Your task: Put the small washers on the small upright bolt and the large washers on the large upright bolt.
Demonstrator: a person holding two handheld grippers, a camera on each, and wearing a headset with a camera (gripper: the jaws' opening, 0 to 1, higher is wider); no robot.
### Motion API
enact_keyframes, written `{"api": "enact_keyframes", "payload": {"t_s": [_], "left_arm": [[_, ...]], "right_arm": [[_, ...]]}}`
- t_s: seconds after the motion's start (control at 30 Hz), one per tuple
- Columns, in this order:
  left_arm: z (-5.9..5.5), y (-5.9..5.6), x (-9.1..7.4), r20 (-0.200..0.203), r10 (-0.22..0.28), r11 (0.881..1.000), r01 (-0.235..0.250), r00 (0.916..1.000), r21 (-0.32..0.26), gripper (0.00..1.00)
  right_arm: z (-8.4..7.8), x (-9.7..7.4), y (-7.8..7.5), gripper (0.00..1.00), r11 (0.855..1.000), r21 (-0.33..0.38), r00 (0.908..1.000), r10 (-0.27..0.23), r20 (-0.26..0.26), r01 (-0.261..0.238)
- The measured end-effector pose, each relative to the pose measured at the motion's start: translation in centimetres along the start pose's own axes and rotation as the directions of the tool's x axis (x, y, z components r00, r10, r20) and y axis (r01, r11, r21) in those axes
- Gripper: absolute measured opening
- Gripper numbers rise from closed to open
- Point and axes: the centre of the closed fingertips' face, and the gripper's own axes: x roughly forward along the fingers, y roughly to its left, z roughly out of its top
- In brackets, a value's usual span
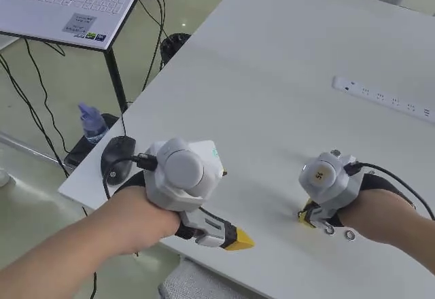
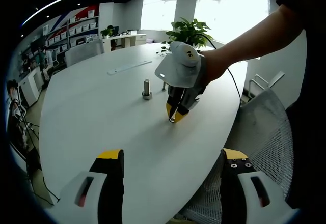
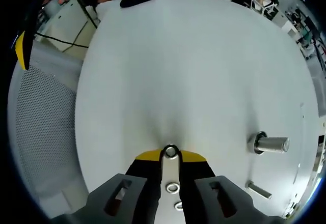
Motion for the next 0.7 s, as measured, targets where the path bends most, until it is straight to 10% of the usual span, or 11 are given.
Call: {"api": "enact_keyframes", "payload": {"t_s": [0.7], "left_arm": [[1.4,-0.9,1.3,0.006,-0.001,1.000,0.000,1.0000,0.021,0.79]], "right_arm": [[-6.6,-3.9,-2.1,0.12,0.988,0.150,0.9991,-0.042,0.004,0.040]]}}
